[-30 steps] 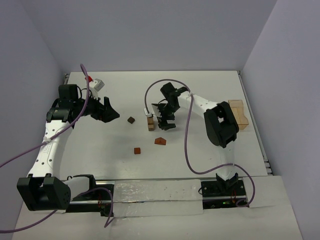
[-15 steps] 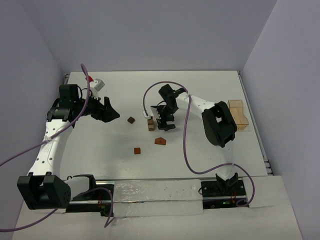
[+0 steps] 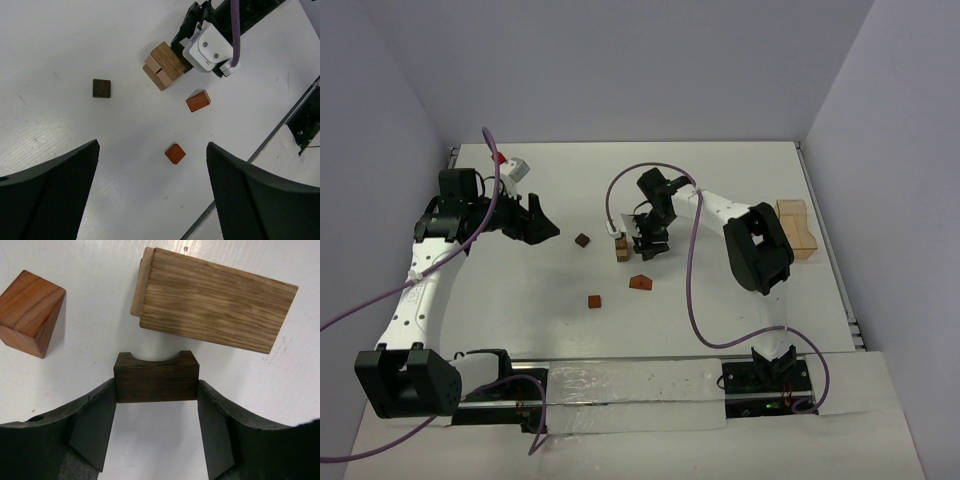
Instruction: Build the wood block tower
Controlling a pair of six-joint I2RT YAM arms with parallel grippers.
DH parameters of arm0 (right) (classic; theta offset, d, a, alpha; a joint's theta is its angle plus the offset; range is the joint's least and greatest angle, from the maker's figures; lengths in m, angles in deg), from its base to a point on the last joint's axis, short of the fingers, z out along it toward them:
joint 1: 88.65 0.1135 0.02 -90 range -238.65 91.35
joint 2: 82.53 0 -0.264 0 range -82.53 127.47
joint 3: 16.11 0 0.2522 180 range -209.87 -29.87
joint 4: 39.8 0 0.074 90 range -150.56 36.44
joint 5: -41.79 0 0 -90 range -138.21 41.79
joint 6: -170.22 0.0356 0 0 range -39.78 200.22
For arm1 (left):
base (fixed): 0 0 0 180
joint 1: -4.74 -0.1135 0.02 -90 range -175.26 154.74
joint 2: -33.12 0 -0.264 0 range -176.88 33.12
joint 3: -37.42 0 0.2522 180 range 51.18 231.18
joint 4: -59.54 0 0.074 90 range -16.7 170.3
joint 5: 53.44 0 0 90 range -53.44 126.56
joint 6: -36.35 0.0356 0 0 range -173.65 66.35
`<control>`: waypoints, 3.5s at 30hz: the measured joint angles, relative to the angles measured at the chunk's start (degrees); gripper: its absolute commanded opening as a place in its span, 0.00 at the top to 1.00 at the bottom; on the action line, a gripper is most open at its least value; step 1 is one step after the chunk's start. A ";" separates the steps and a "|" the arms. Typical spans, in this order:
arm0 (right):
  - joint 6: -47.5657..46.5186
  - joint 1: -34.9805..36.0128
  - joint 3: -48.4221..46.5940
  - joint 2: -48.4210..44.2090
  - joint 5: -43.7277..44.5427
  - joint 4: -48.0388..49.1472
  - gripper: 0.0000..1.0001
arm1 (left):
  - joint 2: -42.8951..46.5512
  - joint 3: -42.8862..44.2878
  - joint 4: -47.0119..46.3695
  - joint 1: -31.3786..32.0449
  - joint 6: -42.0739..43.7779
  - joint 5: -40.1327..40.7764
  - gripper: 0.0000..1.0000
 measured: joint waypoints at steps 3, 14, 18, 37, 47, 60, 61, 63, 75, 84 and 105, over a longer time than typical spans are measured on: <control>0.16 0.02 0.02 0.00 0.00 0.63 0.49 | 0.00 0.00 0.00 0.00 0.00 0.00 0.07; 2.40 -0.73 1.28 -3.07 0.00 0.38 0.67 | 0.02 -0.04 -0.33 0.00 0.02 0.07 0.07; 4.39 -2.05 0.42 -6.48 -0.26 -2.79 0.70 | 0.11 -0.86 -1.89 0.00 -0.01 0.56 0.08; 20.01 2.54 -11.56 -8.61 3.78 -8.19 0.72 | 2.45 -3.30 -6.45 0.00 -0.72 2.16 0.07; 21.34 6.33 -17.84 -5.66 4.07 -8.62 0.72 | 2.49 -3.39 -6.54 0.00 -1.14 2.16 0.07; 22.59 6.40 -20.39 -0.44 4.59 -9.11 0.71 | 2.49 -3.39 -6.86 0.00 -1.51 2.14 0.06; 22.72 6.40 -20.39 -0.44 4.59 -9.07 0.71 | 2.49 -3.39 -6.86 0.00 -1.49 2.14 0.06; 22.88 6.40 -20.39 -0.44 4.55 -9.01 0.71 | 2.49 -3.39 -6.86 0.00 -1.51 2.14 0.06; 23.47 6.40 -20.02 0.07 4.42 -8.74 0.70 | 2.49 -3.39 -6.86 0.00 -1.53 2.12 0.06; 23.64 6.40 -19.06 0.15 4.22 -8.13 0.68 | 2.47 -3.39 -6.86 0.00 -1.51 2.12 0.06; 23.62 6.40 -17.46 0.85 3.85 -6.80 0.64 | 1.70 -3.39 -6.86 0.00 -1.53 2.08 0.06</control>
